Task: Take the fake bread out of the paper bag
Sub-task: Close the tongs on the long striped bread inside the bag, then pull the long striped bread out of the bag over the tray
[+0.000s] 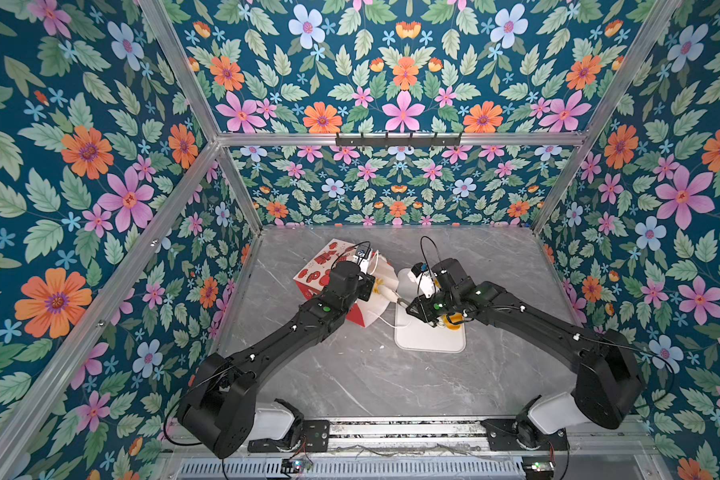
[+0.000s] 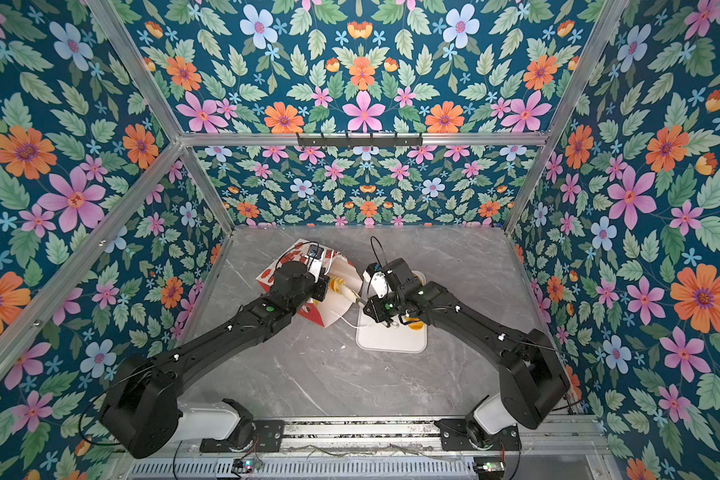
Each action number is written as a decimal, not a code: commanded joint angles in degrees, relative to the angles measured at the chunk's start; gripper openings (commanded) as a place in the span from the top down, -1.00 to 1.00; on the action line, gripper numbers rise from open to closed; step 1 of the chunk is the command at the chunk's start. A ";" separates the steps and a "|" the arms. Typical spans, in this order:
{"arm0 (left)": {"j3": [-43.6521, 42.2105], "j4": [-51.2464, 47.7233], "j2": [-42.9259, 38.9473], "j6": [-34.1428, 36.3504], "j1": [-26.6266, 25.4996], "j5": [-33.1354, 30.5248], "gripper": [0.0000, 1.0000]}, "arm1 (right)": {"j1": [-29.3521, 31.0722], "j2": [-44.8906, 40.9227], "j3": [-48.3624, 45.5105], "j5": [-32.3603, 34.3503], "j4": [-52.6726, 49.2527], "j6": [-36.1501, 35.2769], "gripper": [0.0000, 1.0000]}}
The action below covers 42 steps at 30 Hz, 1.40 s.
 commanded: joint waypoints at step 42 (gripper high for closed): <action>-0.11 5.68 0.98 -5.08 0.51 -7.40 1.00 | -2.61 -17.97 -2.19 -1.64 -8.43 2.33 0.65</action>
